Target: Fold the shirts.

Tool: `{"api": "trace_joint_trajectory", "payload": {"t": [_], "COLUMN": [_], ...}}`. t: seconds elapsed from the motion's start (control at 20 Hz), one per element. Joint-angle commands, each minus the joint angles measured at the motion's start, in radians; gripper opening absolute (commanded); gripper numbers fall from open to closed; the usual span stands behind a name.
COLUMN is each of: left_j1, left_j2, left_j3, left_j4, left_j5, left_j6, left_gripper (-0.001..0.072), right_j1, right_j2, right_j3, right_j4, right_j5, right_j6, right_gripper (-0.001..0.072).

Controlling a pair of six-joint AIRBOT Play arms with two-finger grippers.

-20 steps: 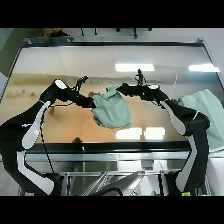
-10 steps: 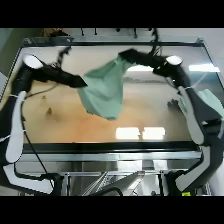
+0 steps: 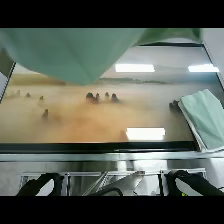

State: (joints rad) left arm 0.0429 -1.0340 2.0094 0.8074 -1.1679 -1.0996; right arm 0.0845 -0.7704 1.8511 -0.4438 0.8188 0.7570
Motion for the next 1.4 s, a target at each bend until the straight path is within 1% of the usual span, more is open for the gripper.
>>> {"api": "trace_joint_trajectory", "payload": {"t": [0.0, 0.1, 0.2, 0.3, 0.4, 0.5, 0.6, 0.7, 0.75, 0.8, 0.85, 0.9, 1.0, 1.1, 1.2, 1.3, 1.35], "left_j1": [0.016, 0.016, 0.007, -0.053, -0.123, -0.181, -0.212, -0.217, -0.213, -0.206, -0.190, -0.170, -0.118, -0.046, 0.027, 0.076, 0.089], "left_j2": [0.164, 0.159, 0.100, -0.005, -0.148, -0.327, -0.524, -0.714, -0.800, -0.865, -0.914, -0.949, -0.980, -0.951, -0.884, -0.813, -0.770], "left_j3": [-0.081, -0.121, -0.167, -0.230, -0.301, -0.336, -0.327, -0.259, -0.205, -0.152, -0.100, -0.047, 0.045, 0.060, -0.038, -0.204, -0.316], "left_j4": [0.006, 0.012, 0.002, 0.013, 0.017, 0.065, 0.093, 0.090, 0.090, 0.090, 0.089, 0.089, 0.089, 0.089, 0.091, 0.090, 0.090], "left_j5": [0.176, 0.174, 0.149, 0.130, 0.164, 0.232, 0.288, 0.277, 0.248, 0.210, 0.161, 0.100, -0.042, -0.153, -0.240, -0.325, -0.333], "left_j6": [0.056, 0.055, 0.055, 0.056, 0.095, 0.097, 0.097, 0.071, 0.023, -0.016, -0.058, -0.107, -0.166, -0.227, -0.249, -0.256, -0.251], "left_gripper": [0.0020, 0.0020, 0.0020, 0.0021, 0.0021, 0.0021, 0.0021, 0.0024, 0.0027, 0.0119, 0.0496, 0.0702, 0.0703, 0.0703, 0.0702, 0.0702, 0.0703], "right_j1": [-0.002, -0.002, -0.002, -0.002, -0.002, -0.002, -0.002, -0.003, -0.008, -0.016, -0.023, -0.031, -0.043, -0.067, -0.102, -0.132, -0.145], "right_j2": [0.089, 0.058, 0.000, -0.092, -0.200, -0.305, -0.413, -0.529, -0.585, -0.645, -0.690, -0.729, -0.768, -0.765, -0.743, -0.720, -0.711], "right_j3": [0.000, 0.000, -0.002, -0.003, -0.036, -0.109, -0.188, -0.249, -0.258, -0.258, -0.258, -0.257, -0.257, -0.254, -0.249, -0.249, -0.249], "right_j4": [-0.080, -0.083, -0.117, -0.199, -0.273, -0.395, -0.555, -0.726, -0.772, -0.778, -0.772, -0.771, -0.772, -0.772, -0.764, -0.749, -0.745], "right_j5": [0.008, 0.045, 0.107, 0.202, 0.264, 0.261, 0.226, 0.161, 0.138, 0.121, 0.105, 0.090, 0.085, 0.086, 0.087, 0.092, 0.101], "right_j6": [0.002, 0.018, 0.077, 0.174, 0.248, 0.306, 0.377, 0.483, 0.529, 0.550, 0.561, 0.563, 0.579, 0.579, 0.579, 0.579, 0.579], "right_gripper": [0.0021, 0.0022, 0.0022, 0.0022, 0.0022, 0.0021, 0.0021, 0.0021, 0.0022, 0.0023, 0.0023, 0.0023, 0.0024, 0.0025, 0.0025, 0.0024, 0.0024]}}
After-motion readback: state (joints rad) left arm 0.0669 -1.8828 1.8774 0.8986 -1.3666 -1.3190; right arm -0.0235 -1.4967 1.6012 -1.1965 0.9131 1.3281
